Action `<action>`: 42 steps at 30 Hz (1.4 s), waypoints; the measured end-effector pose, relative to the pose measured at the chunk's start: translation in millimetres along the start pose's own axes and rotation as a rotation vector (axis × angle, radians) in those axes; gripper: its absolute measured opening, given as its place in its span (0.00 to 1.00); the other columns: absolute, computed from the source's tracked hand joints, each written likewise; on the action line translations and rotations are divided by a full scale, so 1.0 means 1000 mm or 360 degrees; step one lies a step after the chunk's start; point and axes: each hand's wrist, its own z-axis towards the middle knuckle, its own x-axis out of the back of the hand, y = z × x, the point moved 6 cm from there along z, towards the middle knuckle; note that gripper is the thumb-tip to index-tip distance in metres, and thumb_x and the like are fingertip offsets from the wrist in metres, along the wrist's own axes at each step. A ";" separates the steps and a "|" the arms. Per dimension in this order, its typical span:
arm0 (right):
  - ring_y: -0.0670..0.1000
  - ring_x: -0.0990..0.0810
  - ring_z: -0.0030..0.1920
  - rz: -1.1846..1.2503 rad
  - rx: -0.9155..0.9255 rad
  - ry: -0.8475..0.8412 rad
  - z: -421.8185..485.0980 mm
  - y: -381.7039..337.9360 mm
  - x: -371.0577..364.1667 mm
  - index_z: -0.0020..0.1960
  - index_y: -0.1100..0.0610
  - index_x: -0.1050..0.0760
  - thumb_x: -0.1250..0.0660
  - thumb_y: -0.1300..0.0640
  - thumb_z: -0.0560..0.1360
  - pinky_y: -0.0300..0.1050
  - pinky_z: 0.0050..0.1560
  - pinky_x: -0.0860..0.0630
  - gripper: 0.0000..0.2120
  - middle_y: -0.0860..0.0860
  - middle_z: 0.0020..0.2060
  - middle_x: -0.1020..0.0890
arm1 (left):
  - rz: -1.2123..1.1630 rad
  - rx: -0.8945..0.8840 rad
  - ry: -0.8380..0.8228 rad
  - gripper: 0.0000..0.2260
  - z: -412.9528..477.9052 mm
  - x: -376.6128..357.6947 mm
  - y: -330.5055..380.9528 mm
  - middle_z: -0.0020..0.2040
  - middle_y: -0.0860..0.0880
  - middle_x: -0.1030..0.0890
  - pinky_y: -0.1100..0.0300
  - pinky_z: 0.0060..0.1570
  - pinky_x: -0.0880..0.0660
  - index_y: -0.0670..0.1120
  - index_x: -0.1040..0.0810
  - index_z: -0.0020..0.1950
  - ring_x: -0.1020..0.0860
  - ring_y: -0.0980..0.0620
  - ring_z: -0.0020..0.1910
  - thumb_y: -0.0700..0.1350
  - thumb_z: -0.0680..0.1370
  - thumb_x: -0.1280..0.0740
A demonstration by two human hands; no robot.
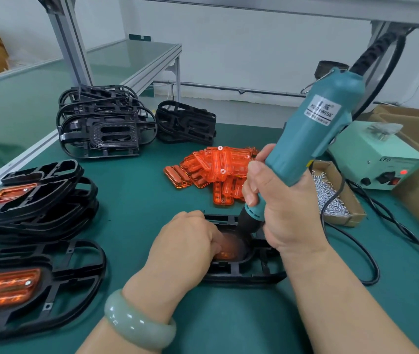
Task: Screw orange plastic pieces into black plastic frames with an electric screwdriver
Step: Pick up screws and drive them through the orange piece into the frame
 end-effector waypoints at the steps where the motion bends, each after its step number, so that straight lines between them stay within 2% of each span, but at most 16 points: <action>1: 0.48 0.32 0.22 -0.0005 0.0003 0.0006 -0.001 0.000 0.000 0.44 0.57 0.29 0.35 0.64 0.71 0.39 0.28 0.31 0.05 0.48 0.24 0.30 | -0.0002 0.0003 -0.0008 0.09 0.000 0.000 0.000 0.48 0.55 0.27 0.57 0.55 0.30 0.60 0.19 0.55 0.30 0.53 0.55 0.51 0.77 0.34; 7: 0.48 0.32 0.24 -0.0047 0.0077 -0.0043 -0.003 -0.003 -0.004 0.48 0.55 0.27 0.34 0.64 0.72 0.39 0.29 0.31 0.07 0.46 0.25 0.29 | 0.0009 0.0016 -0.0016 0.09 0.000 0.001 0.001 0.45 0.56 0.30 0.57 0.56 0.31 0.60 0.19 0.55 0.30 0.53 0.55 0.51 0.77 0.34; 11: 0.47 0.30 0.24 0.0035 0.0090 -0.0062 -0.004 -0.003 0.001 0.49 0.52 0.24 0.30 0.60 0.71 0.39 0.30 0.30 0.08 0.46 0.25 0.28 | 0.0051 0.0010 -0.0001 0.09 -0.001 0.001 0.001 0.46 0.57 0.29 0.57 0.55 0.31 0.61 0.20 0.55 0.30 0.53 0.54 0.52 0.77 0.34; 16: 0.46 0.29 0.25 0.0338 0.0103 0.0016 0.001 -0.010 0.012 0.51 0.54 0.26 0.30 0.56 0.71 0.38 0.31 0.31 0.10 0.46 0.28 0.27 | 0.0087 0.0029 -0.0004 0.08 -0.001 0.001 0.000 0.45 0.57 0.30 0.56 0.55 0.31 0.62 0.20 0.54 0.30 0.53 0.54 0.53 0.77 0.35; 18: 0.45 0.29 0.26 0.0452 0.0109 0.0101 0.003 -0.013 0.021 0.51 0.54 0.28 0.29 0.56 0.74 0.37 0.32 0.31 0.09 0.46 0.28 0.27 | 0.0116 0.0028 0.0000 0.08 -0.002 0.002 0.001 0.45 0.57 0.30 0.56 0.54 0.31 0.63 0.21 0.54 0.30 0.53 0.54 0.54 0.77 0.36; 21: 0.44 0.30 0.26 0.0578 0.0058 0.0327 0.004 -0.010 0.039 0.51 0.53 0.29 0.37 0.55 0.76 0.37 0.33 0.31 0.05 0.45 0.27 0.28 | 0.0158 0.0024 -0.0008 0.09 -0.002 0.002 0.002 0.46 0.58 0.29 0.57 0.53 0.31 0.63 0.21 0.54 0.30 0.54 0.55 0.54 0.77 0.36; 23: 0.43 0.30 0.26 0.0674 0.0027 0.0461 0.005 -0.008 0.049 0.51 0.52 0.29 0.36 0.54 0.78 0.37 0.33 0.31 0.04 0.45 0.28 0.28 | 0.0189 0.0023 -0.0017 0.09 -0.001 0.002 0.002 0.48 0.58 0.27 0.58 0.53 0.31 0.62 0.21 0.55 0.29 0.54 0.55 0.54 0.77 0.37; 28: 0.43 0.30 0.26 0.0818 0.0028 0.0726 0.006 -0.011 0.070 0.48 0.51 0.30 0.36 0.51 0.76 0.37 0.34 0.29 0.04 0.44 0.28 0.29 | 0.0276 0.0004 0.0087 0.08 0.001 0.018 0.009 0.40 0.56 0.21 0.60 0.40 0.31 0.57 0.21 0.46 0.23 0.56 0.43 0.55 0.76 0.39; 31: 0.42 0.31 0.27 0.0881 0.0067 0.0811 0.007 -0.014 0.079 0.48 0.51 0.29 0.37 0.51 0.78 0.37 0.36 0.30 0.04 0.43 0.28 0.29 | 0.0090 0.0005 0.0187 0.07 0.009 0.031 0.015 0.41 0.60 0.19 0.62 0.44 0.28 0.58 0.19 0.45 0.22 0.58 0.44 0.55 0.76 0.37; 33: 0.42 0.31 0.27 0.0933 0.0075 0.0861 0.007 -0.015 0.083 0.47 0.50 0.29 0.37 0.50 0.78 0.37 0.36 0.30 0.05 0.44 0.28 0.29 | -0.0084 -0.0062 0.0233 0.07 0.021 0.034 0.026 0.46 0.61 0.18 0.66 0.47 0.30 0.57 0.18 0.50 0.22 0.60 0.47 0.52 0.76 0.35; 38: 0.42 0.30 0.26 0.0959 0.0115 0.0945 0.007 -0.018 0.092 0.47 0.51 0.29 0.34 0.49 0.75 0.36 0.34 0.29 0.07 0.44 0.28 0.29 | -0.0276 -0.0300 0.0181 0.13 0.066 0.022 0.062 0.56 0.55 0.19 0.66 0.56 0.32 0.52 0.22 0.62 0.23 0.56 0.56 0.46 0.78 0.35; 42: 0.43 0.30 0.27 0.0935 0.0160 0.0972 0.007 -0.022 0.098 0.47 0.51 0.30 0.37 0.48 0.79 0.36 0.34 0.29 0.07 0.43 0.29 0.29 | -0.0280 -0.0346 0.0010 0.16 0.101 0.002 0.079 0.61 0.50 0.21 0.62 0.60 0.32 0.49 0.25 0.66 0.24 0.52 0.60 0.43 0.79 0.37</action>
